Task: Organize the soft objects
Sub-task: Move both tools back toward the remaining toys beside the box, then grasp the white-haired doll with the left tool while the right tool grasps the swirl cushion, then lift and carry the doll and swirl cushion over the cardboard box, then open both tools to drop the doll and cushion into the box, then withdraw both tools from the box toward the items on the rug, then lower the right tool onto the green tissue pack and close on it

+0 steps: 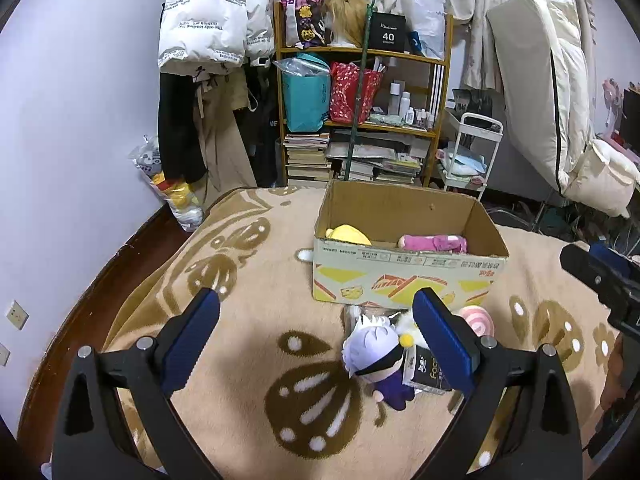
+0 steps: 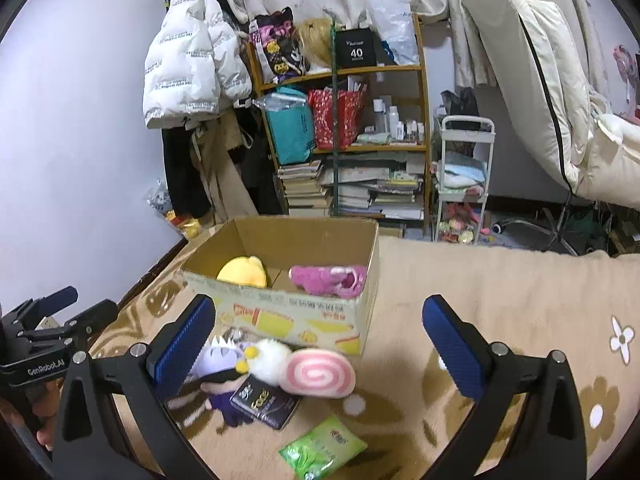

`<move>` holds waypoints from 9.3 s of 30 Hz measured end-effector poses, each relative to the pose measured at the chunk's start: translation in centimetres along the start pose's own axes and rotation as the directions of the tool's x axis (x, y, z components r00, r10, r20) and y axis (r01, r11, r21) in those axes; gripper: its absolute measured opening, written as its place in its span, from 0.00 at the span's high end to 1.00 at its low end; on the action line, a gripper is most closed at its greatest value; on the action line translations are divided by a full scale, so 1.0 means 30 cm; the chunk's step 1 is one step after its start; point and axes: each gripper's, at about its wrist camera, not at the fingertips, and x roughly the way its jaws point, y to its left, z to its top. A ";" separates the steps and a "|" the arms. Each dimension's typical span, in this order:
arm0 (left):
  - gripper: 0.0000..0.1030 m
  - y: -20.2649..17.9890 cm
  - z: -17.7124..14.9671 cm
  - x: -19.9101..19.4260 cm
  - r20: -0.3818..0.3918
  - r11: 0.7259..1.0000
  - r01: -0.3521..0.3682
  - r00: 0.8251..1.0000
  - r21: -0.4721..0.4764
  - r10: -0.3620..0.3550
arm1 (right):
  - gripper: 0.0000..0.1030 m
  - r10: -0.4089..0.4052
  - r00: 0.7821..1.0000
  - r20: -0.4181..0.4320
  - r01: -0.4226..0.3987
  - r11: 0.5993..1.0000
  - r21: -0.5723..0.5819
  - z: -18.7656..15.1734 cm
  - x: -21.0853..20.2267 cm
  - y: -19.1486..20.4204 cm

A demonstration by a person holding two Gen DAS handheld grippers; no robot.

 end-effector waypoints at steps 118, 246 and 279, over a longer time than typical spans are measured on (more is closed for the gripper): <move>0.52 -0.170 -0.059 0.179 -0.104 0.994 0.049 0.994 0.094 -0.039 | 0.59 0.055 0.969 -0.241 -0.042 0.997 0.058 -0.072 0.251 0.015; 0.07 -0.186 -0.070 0.040 -0.073 0.990 0.026 0.997 0.142 -0.016 | 0.09 0.015 0.982 -0.186 -0.005 0.999 0.051 -0.090 0.079 0.037; 0.07 -0.338 -0.193 0.347 -0.314 0.964 0.180 0.943 0.194 -0.113 | 0.09 0.003 0.829 -0.559 0.109 0.980 0.167 -0.250 0.356 -0.089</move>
